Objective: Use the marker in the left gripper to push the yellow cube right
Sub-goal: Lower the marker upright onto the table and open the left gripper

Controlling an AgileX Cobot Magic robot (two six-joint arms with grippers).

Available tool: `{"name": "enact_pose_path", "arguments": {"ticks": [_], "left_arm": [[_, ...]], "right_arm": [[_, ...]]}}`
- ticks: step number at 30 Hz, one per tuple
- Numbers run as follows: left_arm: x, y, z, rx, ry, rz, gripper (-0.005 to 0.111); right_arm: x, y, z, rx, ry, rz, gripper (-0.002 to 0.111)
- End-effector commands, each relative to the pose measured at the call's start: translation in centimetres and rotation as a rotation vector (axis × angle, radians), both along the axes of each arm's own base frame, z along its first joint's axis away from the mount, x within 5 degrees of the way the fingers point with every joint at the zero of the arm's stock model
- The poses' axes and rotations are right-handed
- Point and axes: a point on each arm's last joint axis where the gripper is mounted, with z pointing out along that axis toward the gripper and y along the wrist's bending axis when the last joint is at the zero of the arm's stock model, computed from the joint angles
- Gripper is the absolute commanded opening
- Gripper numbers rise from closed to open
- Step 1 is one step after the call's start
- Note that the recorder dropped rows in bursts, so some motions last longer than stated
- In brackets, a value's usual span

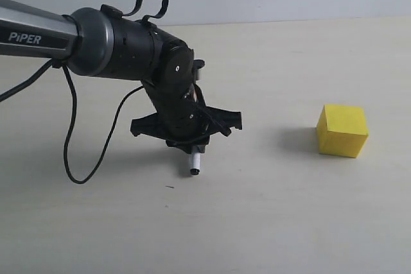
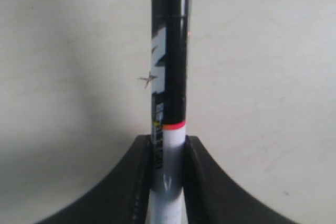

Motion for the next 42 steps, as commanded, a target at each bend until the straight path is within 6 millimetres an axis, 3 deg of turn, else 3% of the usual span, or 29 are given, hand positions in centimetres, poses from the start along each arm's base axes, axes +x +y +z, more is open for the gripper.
{"name": "enact_pose_path", "arguments": {"ticks": [1, 12, 37, 39, 42], "left_arm": [[0.2, 0.4, 0.5, -0.019, 0.002, 0.048, 0.0], [0.8, 0.8, 0.6, -0.047, 0.004, 0.088, 0.0], [0.6, 0.9, -1.2, 0.0, 0.054, 0.082, 0.0], [0.6, 0.9, -1.2, -0.002, 0.052, 0.082, 0.004], [0.7, 1.0, -1.2, -0.007, 0.047, 0.089, 0.018]], "right_arm": [[0.0, 0.0, -0.1, -0.002, -0.007, 0.001, 0.0], [0.0, 0.0, -0.1, -0.002, -0.007, 0.001, 0.0], [0.0, 0.0, -0.1, -0.002, -0.007, 0.001, 0.0], [0.0, 0.0, -0.1, -0.002, -0.007, 0.001, 0.0], [0.0, 0.0, -0.1, -0.002, -0.007, 0.001, 0.0]]}}
